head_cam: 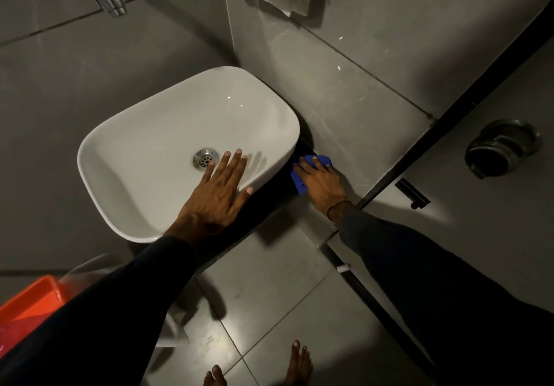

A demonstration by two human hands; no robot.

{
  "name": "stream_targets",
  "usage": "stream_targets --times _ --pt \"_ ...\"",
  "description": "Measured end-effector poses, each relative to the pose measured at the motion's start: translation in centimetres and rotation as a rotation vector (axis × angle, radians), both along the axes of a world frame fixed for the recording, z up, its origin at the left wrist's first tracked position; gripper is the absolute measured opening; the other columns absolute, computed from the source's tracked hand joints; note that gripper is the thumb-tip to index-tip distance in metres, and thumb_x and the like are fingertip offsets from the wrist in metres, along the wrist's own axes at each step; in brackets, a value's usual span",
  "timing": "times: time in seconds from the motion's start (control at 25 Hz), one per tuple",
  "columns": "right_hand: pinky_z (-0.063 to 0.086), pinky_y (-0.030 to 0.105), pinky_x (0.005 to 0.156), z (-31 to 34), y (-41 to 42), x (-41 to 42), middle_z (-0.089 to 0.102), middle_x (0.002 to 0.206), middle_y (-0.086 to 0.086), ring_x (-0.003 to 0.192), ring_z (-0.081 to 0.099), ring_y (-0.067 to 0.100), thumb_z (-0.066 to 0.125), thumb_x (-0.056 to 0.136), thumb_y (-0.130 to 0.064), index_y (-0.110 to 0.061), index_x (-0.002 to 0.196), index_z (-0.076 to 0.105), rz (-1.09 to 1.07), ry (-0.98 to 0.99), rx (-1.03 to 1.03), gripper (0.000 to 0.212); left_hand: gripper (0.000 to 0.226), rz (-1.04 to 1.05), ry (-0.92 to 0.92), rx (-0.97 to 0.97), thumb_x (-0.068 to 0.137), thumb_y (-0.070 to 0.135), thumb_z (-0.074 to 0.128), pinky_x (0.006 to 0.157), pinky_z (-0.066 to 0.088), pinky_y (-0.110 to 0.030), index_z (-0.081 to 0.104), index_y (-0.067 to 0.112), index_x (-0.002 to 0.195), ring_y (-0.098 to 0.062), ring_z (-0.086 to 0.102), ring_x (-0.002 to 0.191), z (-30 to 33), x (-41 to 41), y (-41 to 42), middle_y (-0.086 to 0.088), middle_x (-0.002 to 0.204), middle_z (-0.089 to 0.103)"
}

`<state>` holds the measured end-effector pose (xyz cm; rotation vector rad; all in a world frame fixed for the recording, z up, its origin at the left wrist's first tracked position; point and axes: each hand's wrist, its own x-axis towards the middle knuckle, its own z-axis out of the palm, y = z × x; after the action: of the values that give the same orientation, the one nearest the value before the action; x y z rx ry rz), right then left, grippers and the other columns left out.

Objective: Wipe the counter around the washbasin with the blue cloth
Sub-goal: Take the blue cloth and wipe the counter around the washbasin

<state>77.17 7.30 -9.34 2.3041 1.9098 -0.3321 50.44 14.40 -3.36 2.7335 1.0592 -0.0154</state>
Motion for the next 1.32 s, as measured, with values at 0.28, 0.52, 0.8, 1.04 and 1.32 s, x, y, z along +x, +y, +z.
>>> stream_targets --times 0.28,0.52,0.8,1.04,1.32 --pt "0.015 0.055 0.125 -1.1 -3.6 -3.0 0.007 0.169 -0.002 0.155 0.004 0.037 0.047 0.097 -0.01 -0.023 0.161 0.005 -0.104 0.048 -0.024 0.077 0.076 0.008 -0.002 -0.019 0.099 0.06 0.008 0.129 0.007 -0.048 -0.003 0.019 0.161 -0.017 -0.011 0.158 -0.1 0.0 -0.2 0.0 0.17 -0.009" --pt "0.037 0.055 0.113 0.6 1.1 -1.5 0.026 0.164 0.004 0.15 0.022 0.04 0.053 0.094 -0.009 -0.016 0.155 0.03 -0.135 0.001 -0.014 0.065 0.077 0.0 -0.018 -0.02 0.098 0.062 0.007 0.129 0.005 -0.047 -0.003 0.019 0.161 -0.019 -0.009 0.158 -0.1 0.1 0.2 -0.001 0.17 -0.007" --pt "0.022 0.058 0.121 0.1 -1.8 -5.7 0.013 0.168 0.002 0.154 0.011 0.04 0.057 0.091 -0.009 -0.019 0.16 0.014 -0.162 0.074 -0.06 0.082 0.079 0.006 0.002 -0.045 0.097 0.061 0.011 0.129 0.008 -0.049 0.001 0.017 0.161 -0.023 -0.005 0.158 0.4 0.4 0.1 -0.005 0.171 -0.005" --pt "0.027 0.059 0.119 0.4 -4.1 -10.5 0.019 0.165 0.005 0.152 0.015 0.041 0.063 0.087 -0.01 -0.017 0.156 0.024 -0.107 0.061 -0.068 0.08 0.076 -0.017 0.008 0.021 0.1 0.058 0.011 0.129 0.012 -0.049 0.002 0.013 0.161 -0.022 -0.002 0.158 0.4 -0.4 -0.5 -0.005 0.171 -0.002" --pt "0.026 0.06 0.119 0.6 -5.9 -17.3 0.016 0.166 0.002 0.153 0.012 0.04 0.057 0.091 -0.009 -0.017 0.156 0.025 -0.077 0.075 -0.099 0.072 0.075 -0.042 0.048 0.096 0.101 0.056 0.011 0.129 0.012 -0.046 0.002 0.011 0.161 -0.023 0.001 0.159 0.6 -5.4 -1.9 -0.006 0.171 0.0"
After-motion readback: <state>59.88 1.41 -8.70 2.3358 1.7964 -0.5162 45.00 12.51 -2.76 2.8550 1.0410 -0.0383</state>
